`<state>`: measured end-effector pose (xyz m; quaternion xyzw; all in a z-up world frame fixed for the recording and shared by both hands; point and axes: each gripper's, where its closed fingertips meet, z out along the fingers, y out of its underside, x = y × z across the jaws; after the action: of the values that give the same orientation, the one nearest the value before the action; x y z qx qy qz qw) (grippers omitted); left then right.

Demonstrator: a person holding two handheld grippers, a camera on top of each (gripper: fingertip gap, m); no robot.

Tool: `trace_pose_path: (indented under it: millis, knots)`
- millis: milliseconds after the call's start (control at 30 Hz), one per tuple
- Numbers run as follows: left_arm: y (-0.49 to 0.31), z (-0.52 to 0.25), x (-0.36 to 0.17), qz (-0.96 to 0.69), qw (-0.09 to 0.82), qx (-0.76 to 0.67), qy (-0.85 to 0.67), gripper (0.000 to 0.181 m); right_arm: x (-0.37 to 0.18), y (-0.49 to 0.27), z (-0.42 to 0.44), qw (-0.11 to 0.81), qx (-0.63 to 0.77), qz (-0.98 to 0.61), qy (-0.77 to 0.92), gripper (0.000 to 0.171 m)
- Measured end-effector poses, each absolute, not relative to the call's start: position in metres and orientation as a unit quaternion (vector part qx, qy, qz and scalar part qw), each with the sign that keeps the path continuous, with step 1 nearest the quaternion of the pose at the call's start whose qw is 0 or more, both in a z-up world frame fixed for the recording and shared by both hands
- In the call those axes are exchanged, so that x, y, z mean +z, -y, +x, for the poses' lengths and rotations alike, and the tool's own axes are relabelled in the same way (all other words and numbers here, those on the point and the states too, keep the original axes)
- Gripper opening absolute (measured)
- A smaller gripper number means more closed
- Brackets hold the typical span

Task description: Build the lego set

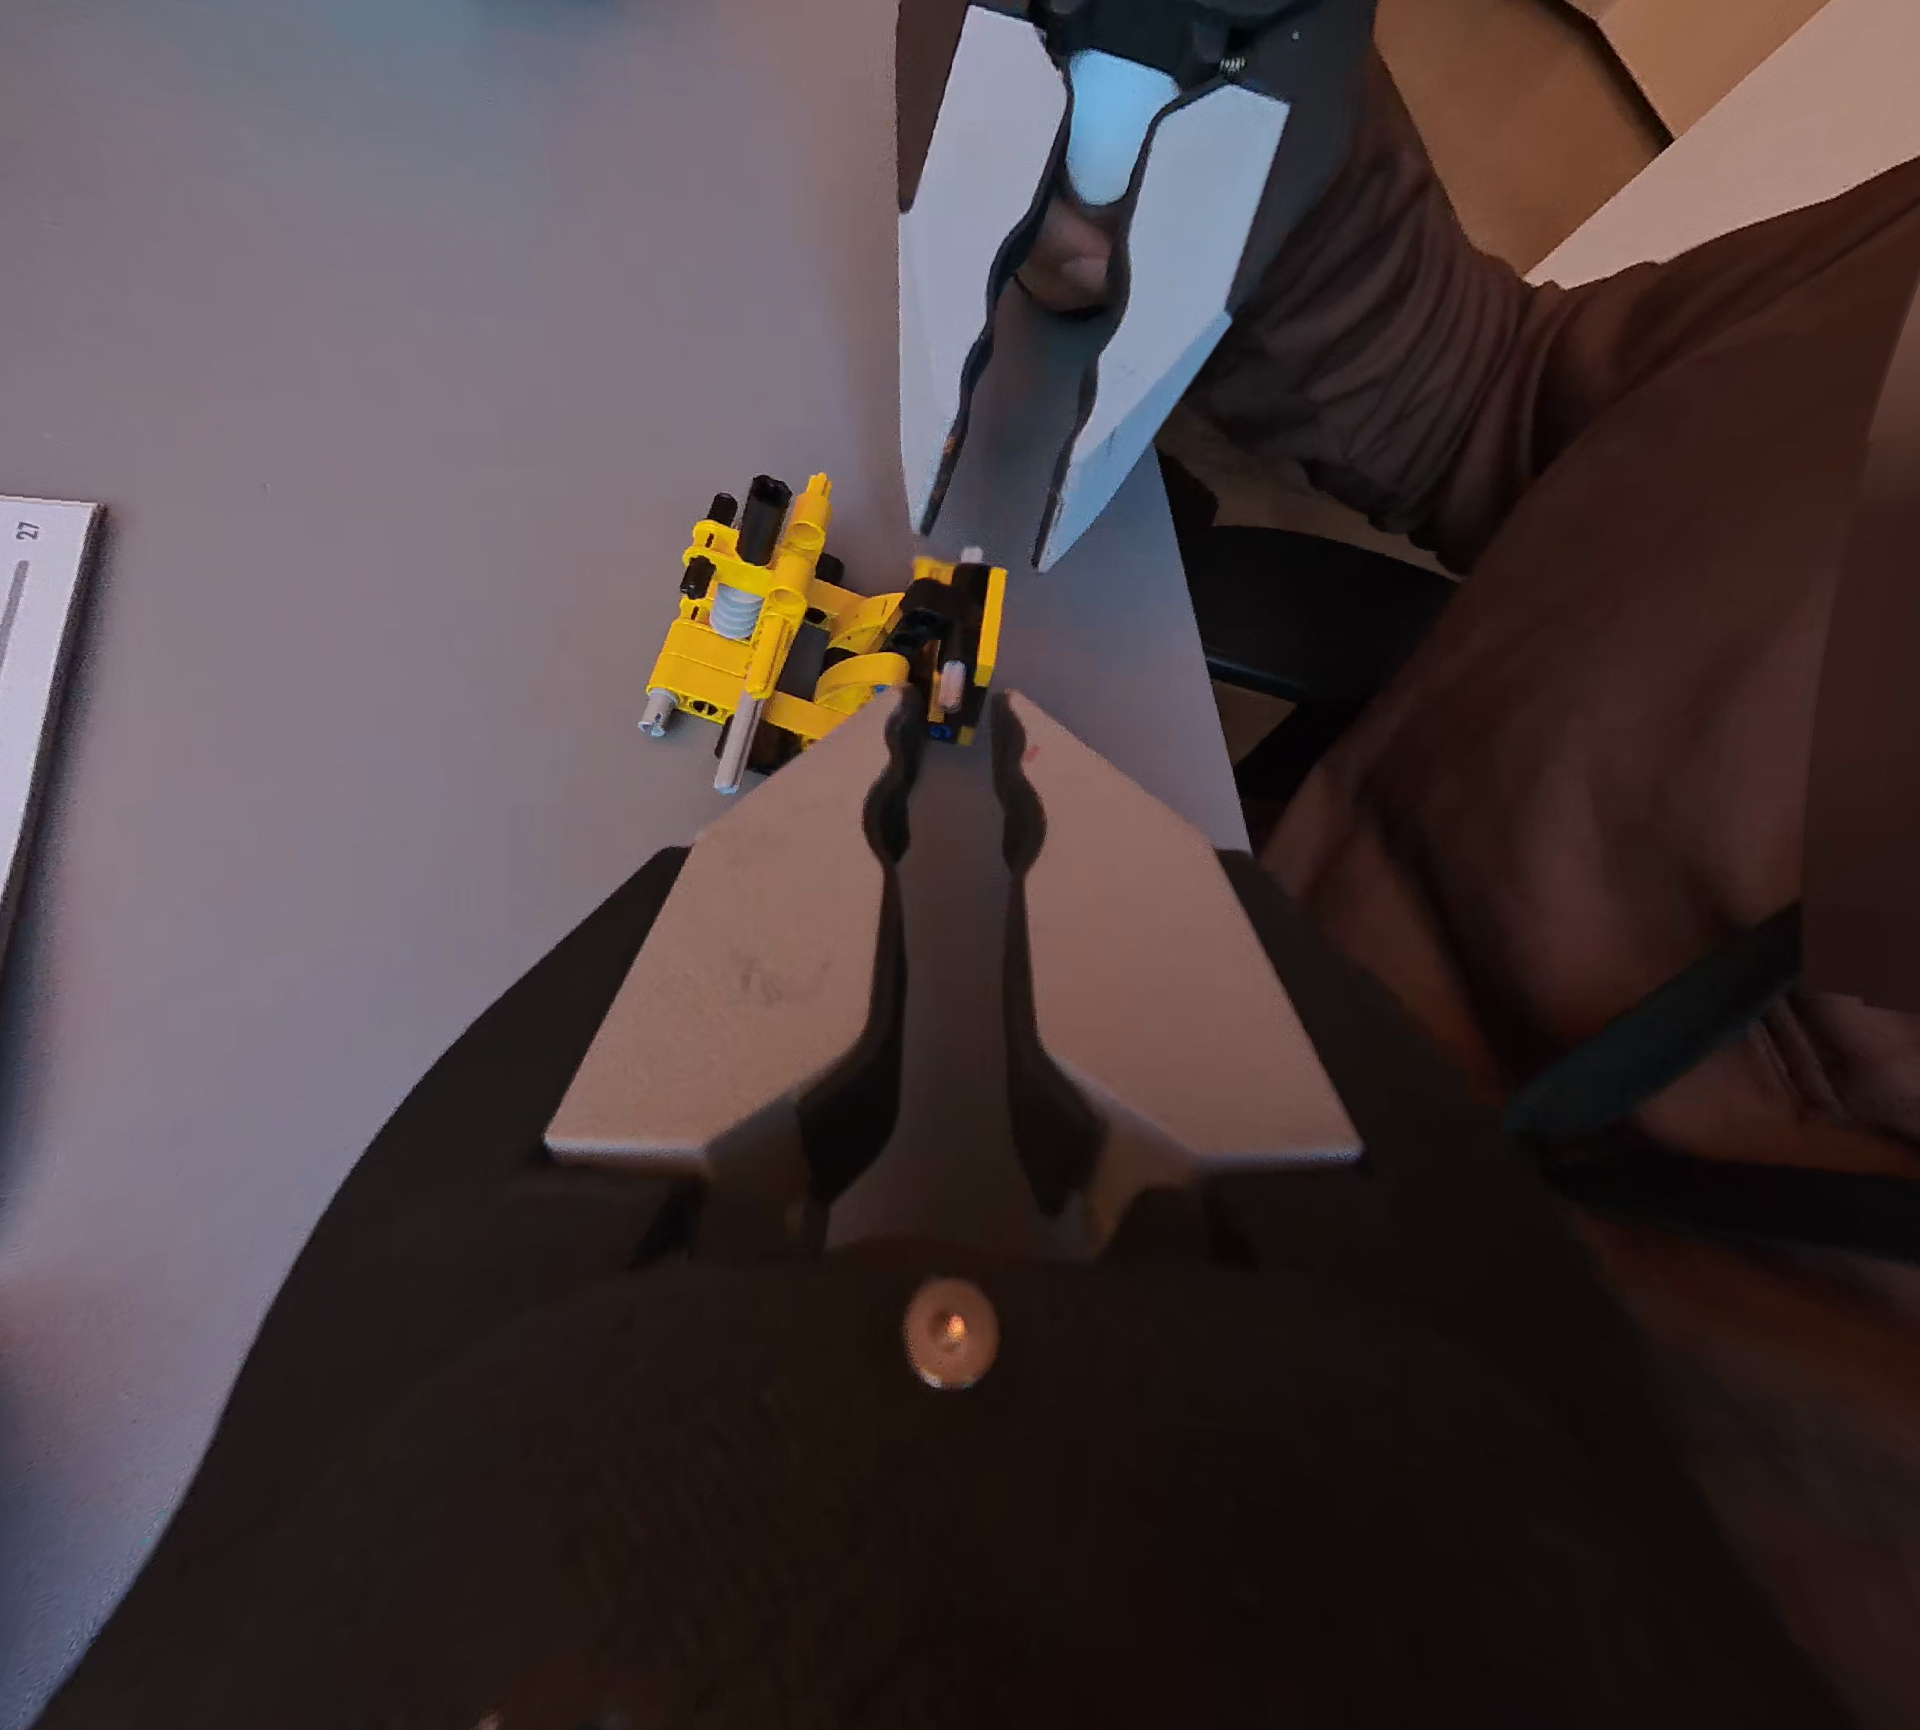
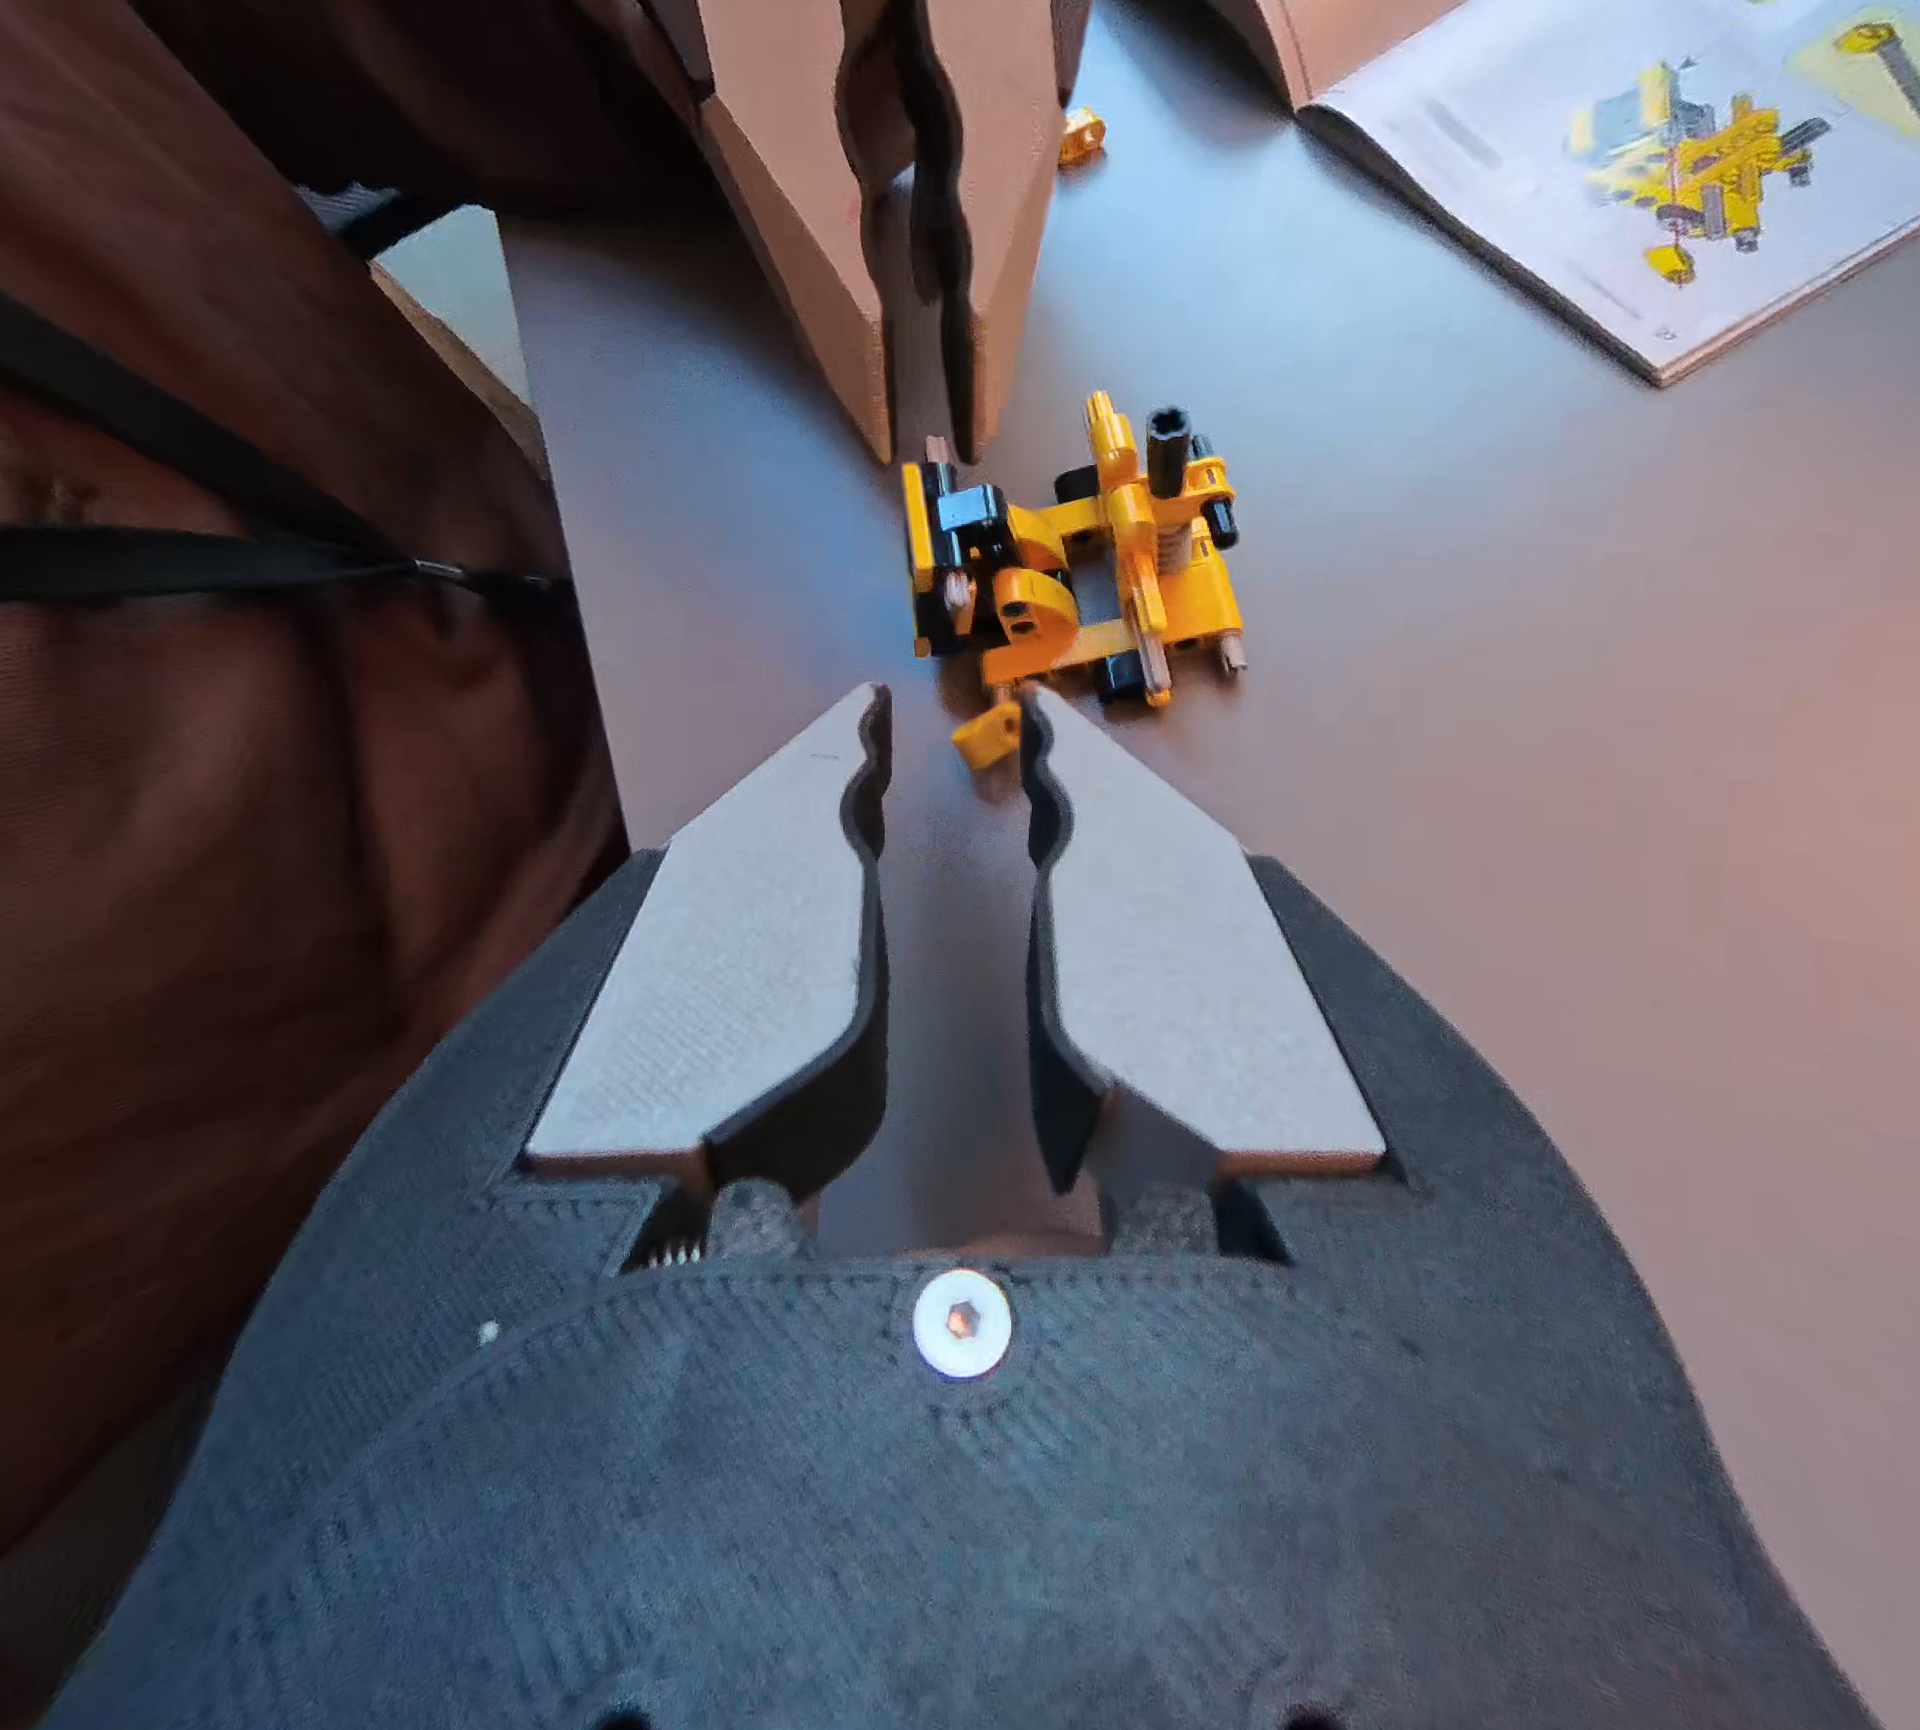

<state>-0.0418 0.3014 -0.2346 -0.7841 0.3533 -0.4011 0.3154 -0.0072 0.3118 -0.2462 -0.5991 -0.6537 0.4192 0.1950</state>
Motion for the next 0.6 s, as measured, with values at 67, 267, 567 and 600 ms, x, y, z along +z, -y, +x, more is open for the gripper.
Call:
trace_pose_path:
  millis: [67,267,567,600]
  knots:
    - [-0.302,-0.041,-0.234,-0.783,0.312,-0.410,-0.348,0.012,-0.250,-0.311,-0.007,0.190,0.411,-0.601,0.659,0.022]
    - [-0.303,-0.037,-0.233,-0.777,0.318,-0.409,-0.356,0.001,-0.260,-0.316,0.002,0.190,0.389,-0.614,0.660,0.022]
    - [-0.302,-0.036,-0.233,-0.777,0.311,-0.423,-0.348,0.012,-0.261,-0.325,0.018,0.197,0.372,-0.622,0.660,0.023]
    - [-0.303,-0.035,-0.233,-0.777,0.312,-0.420,-0.349,0.013,-0.263,-0.325,0.017,0.197,0.369,-0.622,0.662,0.021]
